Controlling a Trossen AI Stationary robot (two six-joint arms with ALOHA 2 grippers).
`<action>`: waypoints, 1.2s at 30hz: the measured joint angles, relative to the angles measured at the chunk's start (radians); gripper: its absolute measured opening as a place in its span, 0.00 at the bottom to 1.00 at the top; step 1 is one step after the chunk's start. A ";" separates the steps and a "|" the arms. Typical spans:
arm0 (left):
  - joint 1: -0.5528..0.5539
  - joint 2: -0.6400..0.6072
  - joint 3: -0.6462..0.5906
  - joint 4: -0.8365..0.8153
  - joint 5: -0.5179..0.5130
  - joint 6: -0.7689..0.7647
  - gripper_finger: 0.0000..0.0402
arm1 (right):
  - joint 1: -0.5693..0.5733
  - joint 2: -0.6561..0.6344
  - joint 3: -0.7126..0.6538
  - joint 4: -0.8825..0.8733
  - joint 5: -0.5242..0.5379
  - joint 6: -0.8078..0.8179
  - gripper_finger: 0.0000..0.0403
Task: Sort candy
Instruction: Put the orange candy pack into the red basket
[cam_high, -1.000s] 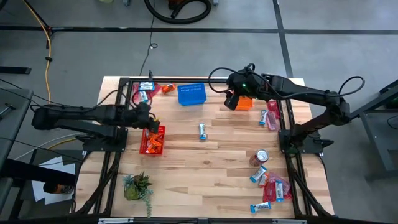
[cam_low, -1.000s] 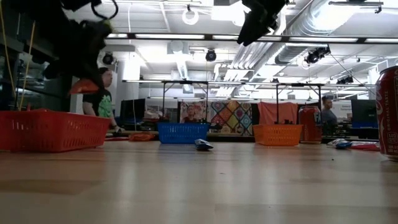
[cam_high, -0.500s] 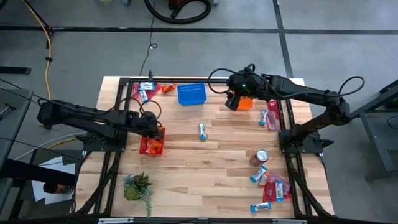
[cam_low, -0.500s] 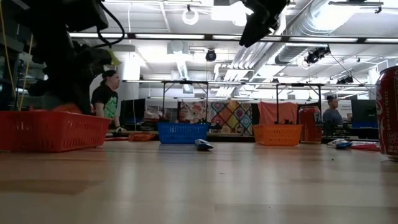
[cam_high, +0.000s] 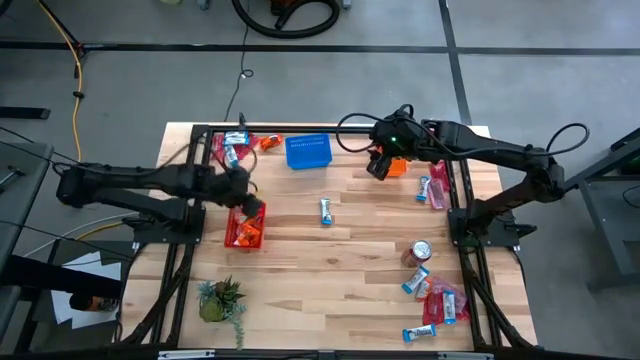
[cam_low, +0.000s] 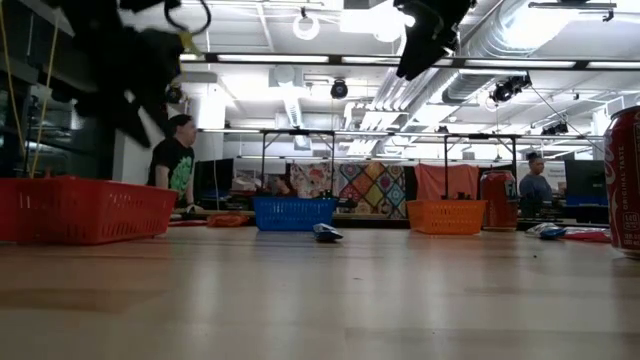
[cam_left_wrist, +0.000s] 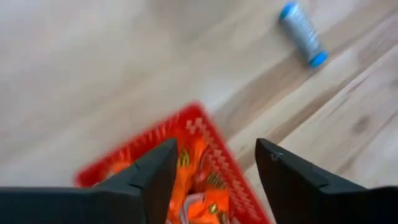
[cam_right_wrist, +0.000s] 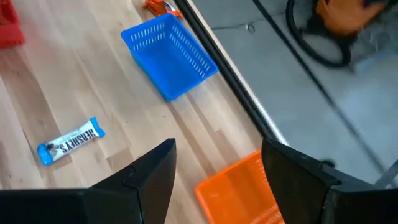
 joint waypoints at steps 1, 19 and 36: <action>0.015 -0.008 0.029 0.004 -0.020 0.022 0.53 | -0.005 0.000 0.000 -0.022 -0.001 0.029 0.58; 0.601 0.286 0.341 0.130 0.082 0.608 0.55 | -0.112 0.003 -0.001 -0.113 -0.061 0.249 0.58; 0.767 1.017 0.701 -0.046 0.057 0.825 0.55 | -0.112 0.003 -0.001 -0.103 -0.090 0.328 0.58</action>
